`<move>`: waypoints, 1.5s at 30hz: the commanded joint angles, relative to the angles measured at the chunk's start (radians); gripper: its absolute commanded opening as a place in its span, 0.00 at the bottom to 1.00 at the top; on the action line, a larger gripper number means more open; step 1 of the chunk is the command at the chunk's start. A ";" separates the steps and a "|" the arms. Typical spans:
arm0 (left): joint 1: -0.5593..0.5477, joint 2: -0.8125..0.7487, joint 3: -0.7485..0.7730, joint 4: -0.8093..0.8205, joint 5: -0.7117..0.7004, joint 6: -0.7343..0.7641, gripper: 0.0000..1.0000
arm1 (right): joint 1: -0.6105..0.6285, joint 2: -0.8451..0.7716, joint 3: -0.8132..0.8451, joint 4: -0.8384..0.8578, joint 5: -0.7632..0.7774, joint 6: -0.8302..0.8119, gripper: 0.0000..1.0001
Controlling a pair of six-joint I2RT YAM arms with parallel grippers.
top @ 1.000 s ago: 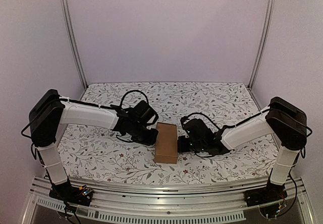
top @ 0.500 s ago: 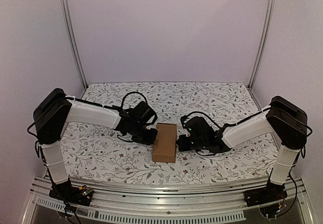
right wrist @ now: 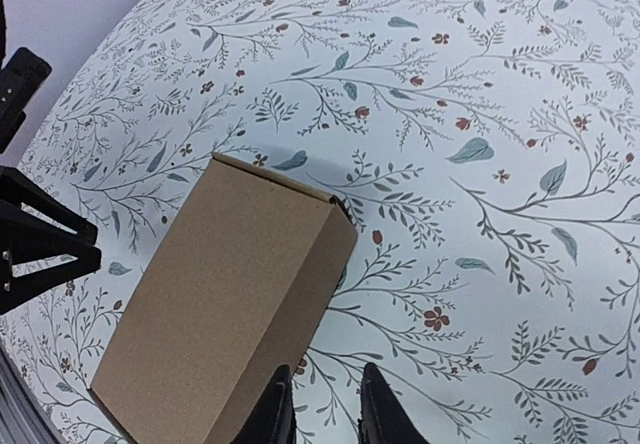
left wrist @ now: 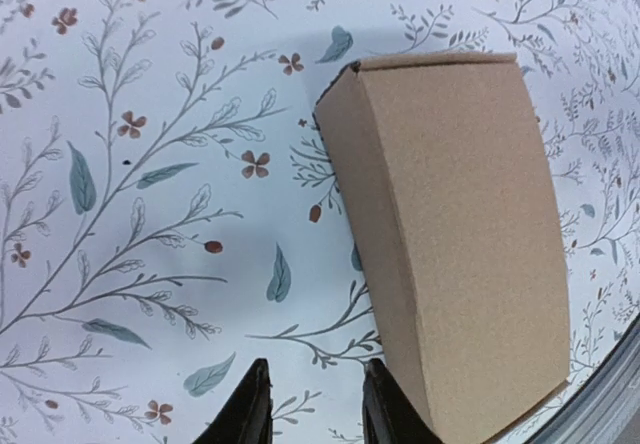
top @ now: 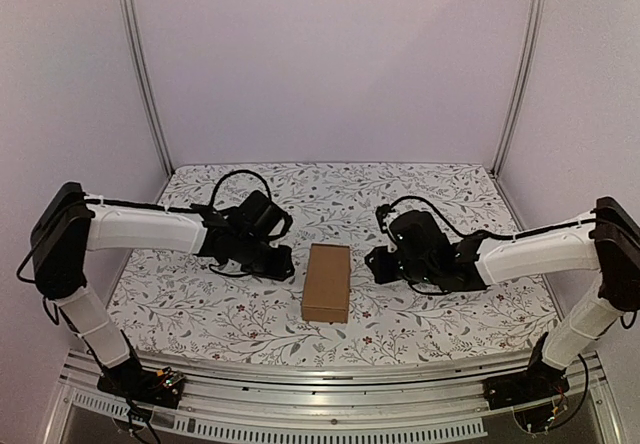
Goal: Fold the paper box
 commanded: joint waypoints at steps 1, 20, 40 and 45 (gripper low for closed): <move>0.009 -0.152 -0.038 -0.078 -0.093 0.004 0.35 | -0.008 -0.126 0.004 -0.150 0.124 -0.103 0.28; 0.010 -0.677 0.170 -0.524 -0.380 0.155 1.00 | -0.009 -0.428 0.106 -0.500 0.478 -0.286 0.99; 0.010 -0.965 -0.086 -0.223 -0.324 0.446 1.00 | -0.008 -0.519 0.058 -0.508 0.717 -0.241 0.99; 0.012 -0.980 -0.102 -0.228 -0.345 0.451 1.00 | -0.008 -0.519 0.065 -0.507 0.715 -0.265 0.99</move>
